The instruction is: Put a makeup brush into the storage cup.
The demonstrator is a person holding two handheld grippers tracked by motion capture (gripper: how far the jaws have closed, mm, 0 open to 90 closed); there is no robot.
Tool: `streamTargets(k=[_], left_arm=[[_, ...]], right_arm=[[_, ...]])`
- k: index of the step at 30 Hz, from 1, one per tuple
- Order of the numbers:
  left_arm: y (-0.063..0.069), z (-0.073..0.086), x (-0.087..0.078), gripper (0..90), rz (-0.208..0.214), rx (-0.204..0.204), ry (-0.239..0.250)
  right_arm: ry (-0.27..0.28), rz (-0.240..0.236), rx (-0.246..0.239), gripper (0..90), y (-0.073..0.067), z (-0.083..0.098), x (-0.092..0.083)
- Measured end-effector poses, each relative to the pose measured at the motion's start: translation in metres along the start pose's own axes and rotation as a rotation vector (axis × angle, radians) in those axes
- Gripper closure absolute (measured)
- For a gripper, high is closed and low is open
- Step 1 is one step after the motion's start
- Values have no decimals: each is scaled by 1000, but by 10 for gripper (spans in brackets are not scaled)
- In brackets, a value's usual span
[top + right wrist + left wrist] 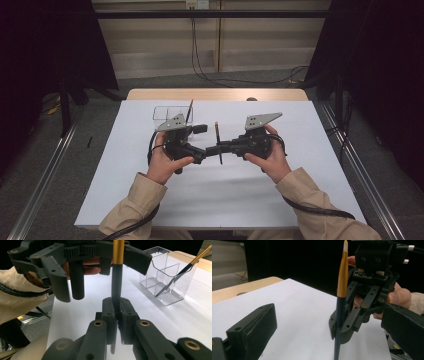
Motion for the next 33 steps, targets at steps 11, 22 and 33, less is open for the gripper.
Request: streamTargets(k=[11,22,33], left_arm=[[2,-2,-1,196,23,8,29],[-1,-3,-6,463,36,-9,51],[-1,-1,-6,567,41,-21,55]], right_arm=[[1,3,-8,841,0,-1,-1],[-2,3,-7,841,-1,0,1],[-4,4,-12,841,-1,-1,2]])
Point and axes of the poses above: each handheld gripper's, and its own axes: x roughly forward along the jaws, z roughly out of its underside, y roughly to its right, the point moved 6 cm from there along x, roughly forward along the jaws, and after that the axes turned 11 degrees about -z, right-handed, at the moved point
